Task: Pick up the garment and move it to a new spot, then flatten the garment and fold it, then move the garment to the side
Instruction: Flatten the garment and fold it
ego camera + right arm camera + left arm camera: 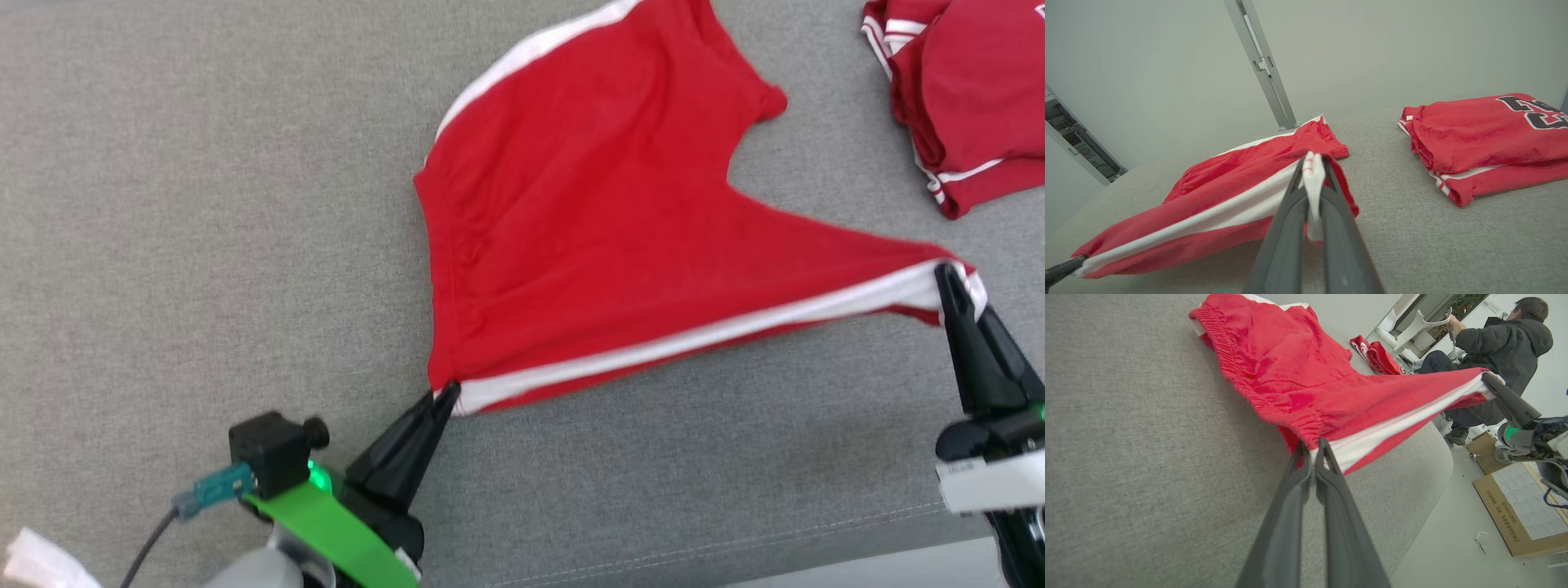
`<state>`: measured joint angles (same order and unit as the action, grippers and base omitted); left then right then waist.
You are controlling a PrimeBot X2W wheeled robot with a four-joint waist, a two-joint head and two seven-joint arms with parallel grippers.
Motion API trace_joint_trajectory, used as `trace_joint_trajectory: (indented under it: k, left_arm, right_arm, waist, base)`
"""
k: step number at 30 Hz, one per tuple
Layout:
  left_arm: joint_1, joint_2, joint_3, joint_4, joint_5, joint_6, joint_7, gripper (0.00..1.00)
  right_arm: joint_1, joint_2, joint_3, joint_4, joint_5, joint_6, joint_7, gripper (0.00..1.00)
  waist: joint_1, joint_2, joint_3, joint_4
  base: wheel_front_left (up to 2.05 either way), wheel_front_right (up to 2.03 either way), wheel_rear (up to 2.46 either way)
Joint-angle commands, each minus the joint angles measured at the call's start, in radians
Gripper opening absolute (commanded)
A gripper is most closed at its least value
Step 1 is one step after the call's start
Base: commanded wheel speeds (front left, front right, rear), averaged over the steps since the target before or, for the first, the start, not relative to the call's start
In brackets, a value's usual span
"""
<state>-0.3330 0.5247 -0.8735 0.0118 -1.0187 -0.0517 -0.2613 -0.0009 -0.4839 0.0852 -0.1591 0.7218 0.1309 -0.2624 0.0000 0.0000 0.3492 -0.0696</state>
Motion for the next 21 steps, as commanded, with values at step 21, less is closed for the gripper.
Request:
trace_joint_trajectory:
  k: [21]
  left_arm:
    - [-0.314, -0.202, 0.087, 0.118, -0.143, 0.016, 0.201, 0.0]
  right_arm:
    - [-0.324, -0.223, 0.091, 0.178, 0.147, 0.0, 0.12, 0.0]
  waist:
    - [0.0, 0.0, 0.101, 0.151]
  base:
    - [0.0, 0.0, 0.0]
